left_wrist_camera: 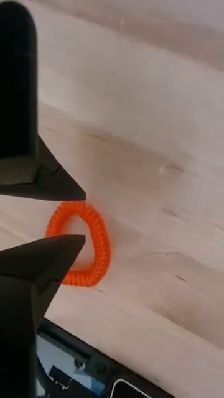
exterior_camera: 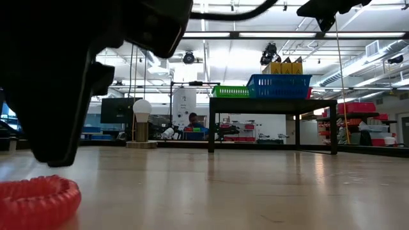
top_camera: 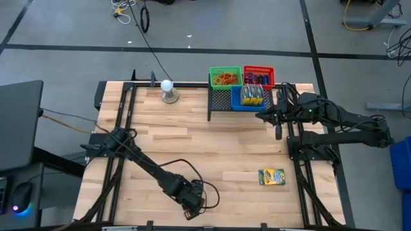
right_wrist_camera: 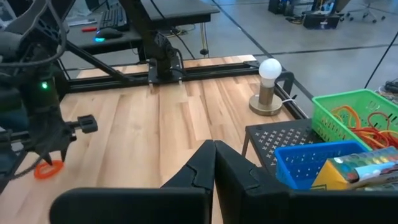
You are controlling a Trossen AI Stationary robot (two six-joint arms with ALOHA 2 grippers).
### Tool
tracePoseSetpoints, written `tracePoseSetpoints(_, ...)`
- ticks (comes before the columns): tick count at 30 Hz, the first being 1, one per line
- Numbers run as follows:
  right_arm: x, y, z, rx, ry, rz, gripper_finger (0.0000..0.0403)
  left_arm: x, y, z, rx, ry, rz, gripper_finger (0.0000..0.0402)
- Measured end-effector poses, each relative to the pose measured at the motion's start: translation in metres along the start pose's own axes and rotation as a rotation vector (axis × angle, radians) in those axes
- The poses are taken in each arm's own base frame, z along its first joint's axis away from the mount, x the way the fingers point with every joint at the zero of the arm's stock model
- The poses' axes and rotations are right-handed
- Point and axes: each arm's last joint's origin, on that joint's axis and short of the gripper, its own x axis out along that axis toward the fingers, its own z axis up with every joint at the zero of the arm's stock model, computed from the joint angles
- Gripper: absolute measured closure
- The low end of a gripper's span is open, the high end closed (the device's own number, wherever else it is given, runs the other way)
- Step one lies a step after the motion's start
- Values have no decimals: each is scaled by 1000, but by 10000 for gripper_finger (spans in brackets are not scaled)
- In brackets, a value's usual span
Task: Pick & Place Office Desk Supplies
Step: Put the orange spiral keychain into the red bin
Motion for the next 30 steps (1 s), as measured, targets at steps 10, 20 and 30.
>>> tracePoseSetpoints(10, 0, 0, -1, 27, 12, 1, 385, 19, 0, -3, -86, 28, 19, 247)
tracePoseSetpoints(20, 0, 0, -1, 27, 8, 1, 385, 17, 3, -4, -125, 24, 46, 382)
tracePoseSetpoints(30, 0, -1, -1, 59, 8, -26, 385, -22, 48, 25, -165, -235, 137, 393)
